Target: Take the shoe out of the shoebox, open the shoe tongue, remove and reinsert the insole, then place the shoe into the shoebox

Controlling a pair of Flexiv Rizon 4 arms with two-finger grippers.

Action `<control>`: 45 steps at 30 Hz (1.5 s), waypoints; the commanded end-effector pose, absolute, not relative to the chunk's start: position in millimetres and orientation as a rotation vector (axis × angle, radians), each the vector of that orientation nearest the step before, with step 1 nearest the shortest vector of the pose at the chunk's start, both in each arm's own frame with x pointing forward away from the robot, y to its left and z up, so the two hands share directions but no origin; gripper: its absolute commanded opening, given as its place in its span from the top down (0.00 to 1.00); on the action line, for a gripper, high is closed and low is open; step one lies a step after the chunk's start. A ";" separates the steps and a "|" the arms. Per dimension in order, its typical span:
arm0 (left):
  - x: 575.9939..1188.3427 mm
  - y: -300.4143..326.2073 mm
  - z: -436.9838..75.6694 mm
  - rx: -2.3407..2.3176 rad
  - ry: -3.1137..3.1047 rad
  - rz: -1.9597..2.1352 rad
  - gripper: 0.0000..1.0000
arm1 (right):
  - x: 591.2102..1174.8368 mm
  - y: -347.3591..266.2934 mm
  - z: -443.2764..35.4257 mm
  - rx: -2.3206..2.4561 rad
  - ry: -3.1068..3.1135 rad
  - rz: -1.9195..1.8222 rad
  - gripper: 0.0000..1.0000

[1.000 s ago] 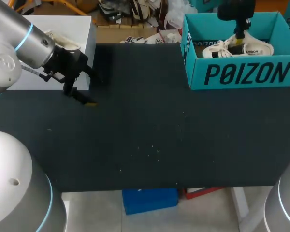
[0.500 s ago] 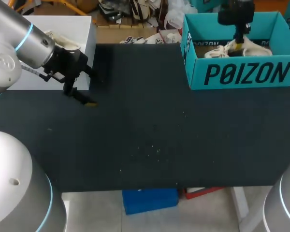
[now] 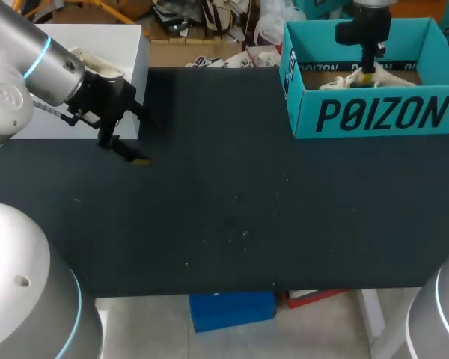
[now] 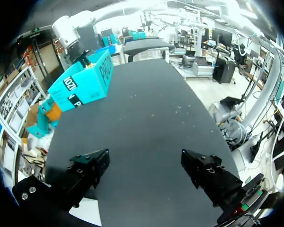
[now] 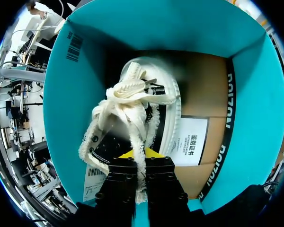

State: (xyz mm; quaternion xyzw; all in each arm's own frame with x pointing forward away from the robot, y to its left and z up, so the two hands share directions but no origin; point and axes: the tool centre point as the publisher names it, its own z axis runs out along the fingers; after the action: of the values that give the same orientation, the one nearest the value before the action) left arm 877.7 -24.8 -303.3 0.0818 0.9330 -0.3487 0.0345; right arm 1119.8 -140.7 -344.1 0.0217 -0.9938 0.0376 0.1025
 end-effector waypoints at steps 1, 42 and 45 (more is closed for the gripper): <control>877.2 -25.0 -303.1 0.250 2.870 -1.067 0.00 | 1126.2 -139.6 -351.1 0.060 -2.904 0.112 1.00; 877.2 -25.0 -303.1 0.250 2.870 -1.067 0.00 | 1107.0 -122.7 -234.0 -0.128 -3.269 0.235 0.00; 877.2 -25.0 -303.1 0.250 2.870 -1.067 0.00 | 1093.8 -111.8 -219.4 -0.136 -3.286 0.245 0.00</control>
State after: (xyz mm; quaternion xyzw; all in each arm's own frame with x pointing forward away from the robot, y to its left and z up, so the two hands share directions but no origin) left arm 877.6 -24.8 -303.3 0.0818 0.9330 -0.3487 0.0345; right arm 1126.8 -120.6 -242.5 -0.0420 -0.9970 0.0648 -0.0093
